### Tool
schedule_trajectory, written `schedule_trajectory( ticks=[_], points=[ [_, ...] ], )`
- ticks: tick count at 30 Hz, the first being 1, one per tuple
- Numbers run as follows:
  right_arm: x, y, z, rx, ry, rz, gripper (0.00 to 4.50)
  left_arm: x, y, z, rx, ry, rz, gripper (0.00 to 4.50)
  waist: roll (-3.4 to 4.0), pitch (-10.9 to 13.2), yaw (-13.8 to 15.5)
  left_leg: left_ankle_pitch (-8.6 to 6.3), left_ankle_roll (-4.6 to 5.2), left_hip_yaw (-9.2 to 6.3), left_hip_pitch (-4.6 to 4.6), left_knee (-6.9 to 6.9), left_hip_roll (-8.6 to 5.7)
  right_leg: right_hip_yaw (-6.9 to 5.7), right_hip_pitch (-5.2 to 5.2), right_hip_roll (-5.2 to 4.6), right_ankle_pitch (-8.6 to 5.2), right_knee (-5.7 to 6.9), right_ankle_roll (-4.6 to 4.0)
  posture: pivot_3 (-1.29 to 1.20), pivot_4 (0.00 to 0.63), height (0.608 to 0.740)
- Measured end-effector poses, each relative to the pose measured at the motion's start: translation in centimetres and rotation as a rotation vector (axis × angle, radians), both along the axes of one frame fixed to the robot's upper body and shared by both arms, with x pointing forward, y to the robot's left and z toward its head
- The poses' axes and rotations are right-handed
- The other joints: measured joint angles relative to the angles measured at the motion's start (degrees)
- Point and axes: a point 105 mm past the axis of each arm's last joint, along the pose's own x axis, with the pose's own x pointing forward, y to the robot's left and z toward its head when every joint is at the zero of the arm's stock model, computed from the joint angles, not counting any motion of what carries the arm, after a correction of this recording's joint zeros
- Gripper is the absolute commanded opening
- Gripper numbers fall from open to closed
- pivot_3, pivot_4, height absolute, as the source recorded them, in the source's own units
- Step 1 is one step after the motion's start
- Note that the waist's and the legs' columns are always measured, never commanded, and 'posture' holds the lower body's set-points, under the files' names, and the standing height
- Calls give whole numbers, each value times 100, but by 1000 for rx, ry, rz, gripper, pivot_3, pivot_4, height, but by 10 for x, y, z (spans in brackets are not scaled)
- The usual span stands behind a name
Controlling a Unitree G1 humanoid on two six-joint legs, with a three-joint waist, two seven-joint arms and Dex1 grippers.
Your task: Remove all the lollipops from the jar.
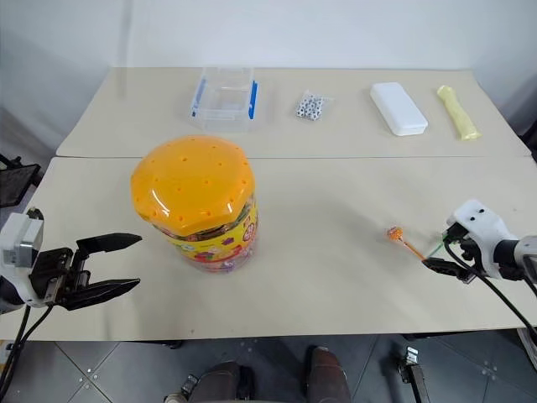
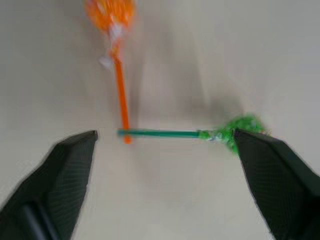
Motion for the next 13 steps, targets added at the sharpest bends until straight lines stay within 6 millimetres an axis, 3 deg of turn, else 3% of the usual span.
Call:
schedule_trajectory(
  ticks=[3, 5, 7, 9, 11, 13],
  points=[
    [-14, 40, 30, 231, -160, 281, 4468, 6, 9, -7, 72, -50, 66, 4500, 0, 0, -1, -1, -1, 0, 10, -1, 2, 1, 8, 3, 0, 2, 0, 0, 150, 740],
    [-25, 60, 35, 326, -187, 405, 4468, 13, 15, -13, 105, -72, 135, 4500, 0, 0, 0, -1, 1, 0, 11, 1, 2, 2, 10, -1, 1, 3, 1, 0, 150, 740],
    [-36, 92, 24, 408, -219, 536, 4468, 22, 19, -18, 86, -105, 254, 4500, -19, -11, 5, -2, -1, -7, 19, -2, 4, 0, 15, -1, 1, 12, 1, 0, 150, 740],
    [-49, 133, 0, 491, -197, 697, 4468, 26, 15, -25, 52, -118, 329, 4500, -29, -12, 2, -5, -4, -8, 17, 4, 3, -1, 13, -4, 1, 23, 1, 0, 150, 740],
    [-55, 150, -18, 476, -165, 777, 4468, 26, 15, -30, 69, -127, 369, 4500, -27, -11, 7, -6, 1, -2, 18, 7, -5, 3, 12, -13, 2, 23, 3, 0, 150, 740],
    [-56, 152, -27, 418, -182, 816, 4468, 27, 18, -33, 98, -152, 423, 4500, -27, -12, 30, -7, 3, -2, 22, 9, -5, 2, 17, -13, 3, 20, 4, 0, 150, 740]
  ],
)
